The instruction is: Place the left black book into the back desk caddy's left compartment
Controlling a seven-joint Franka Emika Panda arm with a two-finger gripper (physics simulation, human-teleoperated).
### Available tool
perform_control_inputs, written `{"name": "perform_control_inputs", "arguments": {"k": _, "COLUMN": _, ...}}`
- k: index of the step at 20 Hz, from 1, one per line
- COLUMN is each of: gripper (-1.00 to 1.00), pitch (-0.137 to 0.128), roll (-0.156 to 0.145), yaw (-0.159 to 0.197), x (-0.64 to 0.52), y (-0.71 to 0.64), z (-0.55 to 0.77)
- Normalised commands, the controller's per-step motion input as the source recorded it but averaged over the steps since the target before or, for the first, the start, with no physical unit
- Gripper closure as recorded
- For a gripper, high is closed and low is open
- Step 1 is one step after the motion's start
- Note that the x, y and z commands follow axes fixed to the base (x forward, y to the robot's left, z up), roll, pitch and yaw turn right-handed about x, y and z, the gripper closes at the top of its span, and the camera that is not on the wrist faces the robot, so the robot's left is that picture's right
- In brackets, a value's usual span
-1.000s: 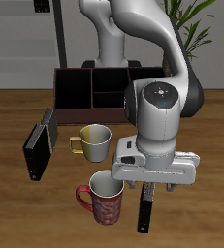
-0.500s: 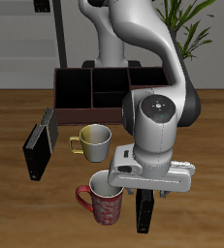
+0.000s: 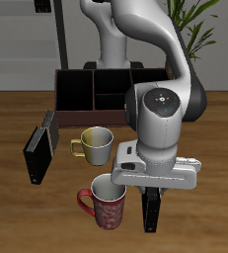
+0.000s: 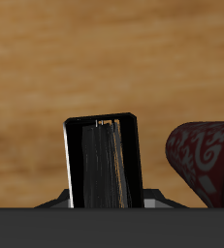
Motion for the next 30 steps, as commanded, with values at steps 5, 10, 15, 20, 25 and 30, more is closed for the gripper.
{"name": "perform_control_inputs", "arguments": {"k": 5, "gripper": 1.0, "pitch": -0.067, "roll": 0.046, "yaw": 0.022, "x": -0.19, "y": 0.2, "z": 0.4}}
{"name": "perform_control_inputs", "arguments": {"k": 10, "gripper": 1.0, "pitch": -0.07, "roll": 0.028, "yaw": 0.03, "x": -0.26, "y": 0.16, "z": 0.45}}
{"name": "perform_control_inputs", "arguments": {"k": 15, "gripper": 1.0, "pitch": -0.038, "roll": -0.001, "yaw": -0.005, "x": -0.21, "y": -0.05, "z": 0.36}}
{"name": "perform_control_inputs", "arguments": {"k": 20, "gripper": 1.0, "pitch": -0.068, "roll": 0.01, "yaw": 0.042, "x": -0.36, "y": 0.05, "z": 0.42}}
{"name": "perform_control_inputs", "arguments": {"k": 25, "gripper": 1.0, "pitch": -0.059, "roll": -0.026, "yaw": 0.022, "x": -0.36, "y": -0.22, "z": 0.41}}
{"name": "perform_control_inputs", "arguments": {"k": 30, "gripper": 1.0, "pitch": -0.035, "roll": -0.031, "yaw": 0.018, "x": -0.33, "y": -0.19, "z": 0.34}}
